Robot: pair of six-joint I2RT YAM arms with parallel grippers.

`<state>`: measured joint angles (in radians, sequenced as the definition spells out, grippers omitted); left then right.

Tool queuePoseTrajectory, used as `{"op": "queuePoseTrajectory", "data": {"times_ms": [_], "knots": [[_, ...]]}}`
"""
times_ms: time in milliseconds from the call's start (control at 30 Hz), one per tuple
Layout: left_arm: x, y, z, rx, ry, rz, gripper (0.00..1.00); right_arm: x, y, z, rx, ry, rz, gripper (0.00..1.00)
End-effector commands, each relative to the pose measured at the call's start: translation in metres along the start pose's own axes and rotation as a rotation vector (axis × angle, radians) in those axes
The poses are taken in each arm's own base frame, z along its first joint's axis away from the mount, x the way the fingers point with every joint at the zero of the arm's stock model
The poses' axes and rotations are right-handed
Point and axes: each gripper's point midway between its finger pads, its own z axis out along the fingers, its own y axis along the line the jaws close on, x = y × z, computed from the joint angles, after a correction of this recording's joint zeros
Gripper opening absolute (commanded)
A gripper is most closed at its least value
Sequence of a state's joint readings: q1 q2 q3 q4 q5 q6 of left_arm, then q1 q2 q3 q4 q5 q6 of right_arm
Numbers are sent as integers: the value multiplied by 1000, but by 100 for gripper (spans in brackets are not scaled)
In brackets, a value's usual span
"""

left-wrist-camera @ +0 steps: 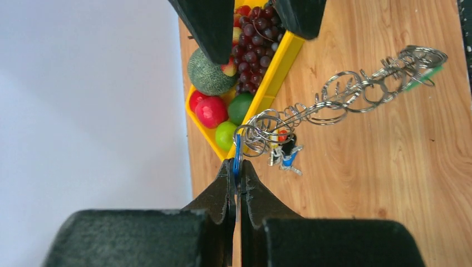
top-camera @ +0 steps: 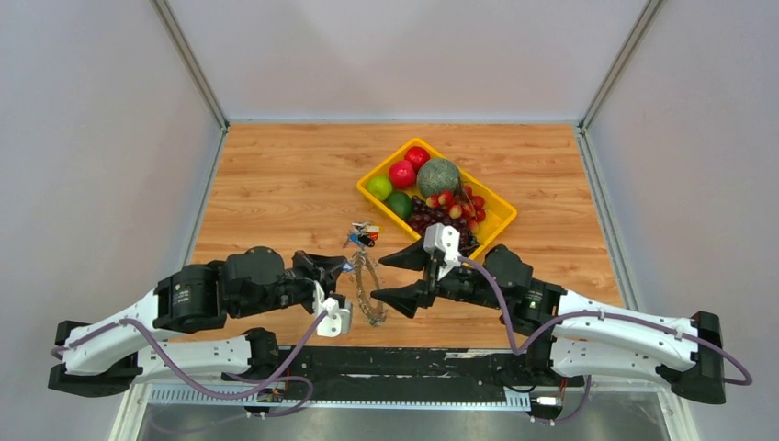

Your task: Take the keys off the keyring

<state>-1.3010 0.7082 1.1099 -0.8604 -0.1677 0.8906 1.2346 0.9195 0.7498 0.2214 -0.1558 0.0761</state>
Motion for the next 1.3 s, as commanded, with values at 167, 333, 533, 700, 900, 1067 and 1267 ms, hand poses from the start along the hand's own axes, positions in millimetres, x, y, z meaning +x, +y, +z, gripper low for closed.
{"op": "queuePoseTrajectory", "data": {"times_ms": [167, 333, 533, 700, 900, 1067, 1267], "knots": [[7, 5, 8, -39, 122, -281, 0, 16, -12, -23, 83, 9, 30, 66], [4, 1, 14, 6, 213, -453, 0, 21, -10, -27, 74, 13, 26, 63], [-1, -16, 23, 89, 299, -600, 0, 30, -11, -28, 74, 33, 5, 61], [-11, -23, 26, 128, 275, -671, 0, 30, -10, -27, 48, 31, -50, 60], [-39, -21, 34, 168, 159, -756, 0, 31, -12, -19, 42, 41, -96, 55], [-53, -22, 35, 203, 102, -787, 0, 32, -6, -11, 0, 51, -96, 51], [-58, -25, 37, 225, 73, -803, 0, 25, 2, -5, -45, 24, -94, 45]]}}
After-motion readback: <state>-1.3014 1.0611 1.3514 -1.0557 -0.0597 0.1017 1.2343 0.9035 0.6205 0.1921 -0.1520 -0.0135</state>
